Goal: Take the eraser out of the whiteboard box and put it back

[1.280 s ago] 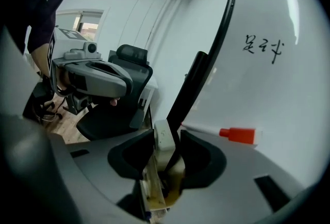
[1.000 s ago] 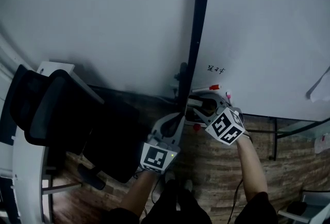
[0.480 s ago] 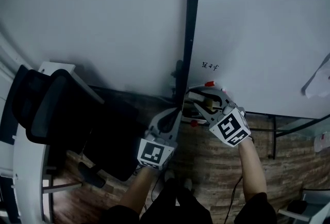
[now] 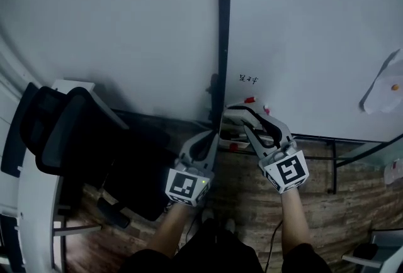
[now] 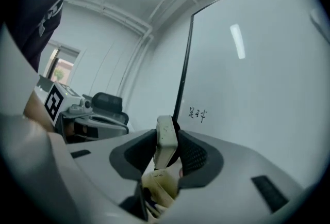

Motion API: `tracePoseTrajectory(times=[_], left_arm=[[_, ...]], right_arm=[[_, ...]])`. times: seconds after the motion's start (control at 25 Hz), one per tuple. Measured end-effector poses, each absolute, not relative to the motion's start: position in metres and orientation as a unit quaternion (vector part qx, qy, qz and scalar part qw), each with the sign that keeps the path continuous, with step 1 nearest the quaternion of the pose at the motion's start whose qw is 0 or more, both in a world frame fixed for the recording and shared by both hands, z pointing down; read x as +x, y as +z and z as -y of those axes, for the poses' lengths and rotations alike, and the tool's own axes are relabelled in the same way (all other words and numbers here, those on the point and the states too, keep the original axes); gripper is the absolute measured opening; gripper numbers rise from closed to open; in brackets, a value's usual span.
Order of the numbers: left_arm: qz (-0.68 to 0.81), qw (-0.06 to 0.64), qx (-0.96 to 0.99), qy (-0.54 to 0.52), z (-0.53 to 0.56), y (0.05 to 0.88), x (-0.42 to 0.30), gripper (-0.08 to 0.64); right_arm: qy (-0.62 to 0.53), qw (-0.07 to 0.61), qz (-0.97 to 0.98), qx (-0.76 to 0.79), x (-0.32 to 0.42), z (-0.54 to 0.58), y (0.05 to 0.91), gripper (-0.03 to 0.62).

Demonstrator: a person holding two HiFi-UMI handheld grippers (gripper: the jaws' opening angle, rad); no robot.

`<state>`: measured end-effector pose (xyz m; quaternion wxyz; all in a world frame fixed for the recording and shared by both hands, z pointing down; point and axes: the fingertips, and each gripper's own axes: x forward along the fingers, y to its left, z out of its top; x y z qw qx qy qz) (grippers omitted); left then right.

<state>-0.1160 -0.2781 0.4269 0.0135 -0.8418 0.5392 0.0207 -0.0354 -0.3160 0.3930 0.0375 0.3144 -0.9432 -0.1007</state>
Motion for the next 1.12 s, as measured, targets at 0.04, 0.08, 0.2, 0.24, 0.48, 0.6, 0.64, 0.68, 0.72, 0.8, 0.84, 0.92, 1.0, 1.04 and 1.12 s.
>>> tracePoseTrajectory(times=[0.04,0.08,0.2,0.24,0.48,0.6,0.64,0.68,0.72,0.8,0.84,0.92,1.0,1.04,1.12], left_arm=[[-0.54,0.011,-0.841,0.023,0.276,0.427,-0.115,0.006],[-0.541,0.009,-0.841,0.026,0.274,0.425,-0.114,0.006],[-0.543,0.008,-0.839,0.039,0.265,0.419,-0.113,0.005],[-0.543,0.008,-0.839,0.043,0.261,0.417,-0.113,0.005],[-0.534,0.022,-0.844,0.044,0.235,0.407,-0.101,0.005],[-0.528,0.04,-0.847,0.048,0.224,0.394,-0.094,0.006],[-0.527,0.043,-0.847,0.05,0.221,0.39,-0.092,0.005],[-0.527,0.047,-0.847,0.054,0.217,0.384,-0.089,0.005],[-0.525,0.053,-0.847,0.059,0.214,0.377,-0.087,0.006],[-0.521,0.072,-0.848,0.066,0.206,0.361,-0.083,0.005],[-0.52,0.08,-0.847,0.068,0.202,0.354,-0.081,0.005],[-0.52,0.091,-0.846,0.074,0.196,0.342,-0.079,0.005],[-0.519,0.102,-0.845,0.075,0.189,0.334,-0.076,0.005],[-0.519,0.106,-0.845,0.075,0.187,0.332,-0.075,0.006],[-0.519,0.114,-0.844,0.077,0.181,0.328,-0.074,0.006]], right_arm=[[-0.086,0.014,0.94,0.33,-0.03,0.313,0.393,0.115],[-0.073,-0.008,0.936,0.344,-0.024,0.309,0.394,0.115],[-0.046,-0.069,0.92,0.383,-0.008,0.296,0.394,0.115],[-0.039,-0.088,0.914,0.395,-0.003,0.29,0.393,0.115],[-0.034,-0.148,0.893,0.424,0.018,0.258,0.372,0.115],[-0.046,-0.154,0.892,0.424,0.024,0.245,0.362,0.115],[-0.05,-0.157,0.89,0.424,0.027,0.241,0.358,0.115],[-0.053,-0.161,0.889,0.426,0.03,0.238,0.354,0.115],[-0.057,-0.168,0.886,0.429,0.033,0.234,0.349,0.115],[-0.066,-0.178,0.881,0.433,0.039,0.226,0.34,0.115],[-0.071,-0.182,0.88,0.434,0.042,0.221,0.336,0.115],[-0.078,-0.19,0.877,0.434,0.047,0.213,0.328,0.115],[-0.083,-0.198,0.876,0.432,0.052,0.206,0.32,0.115],[-0.085,-0.2,0.876,0.431,0.053,0.203,0.317,0.115],[-0.09,-0.203,0.876,0.428,0.055,0.197,0.313,0.115]])
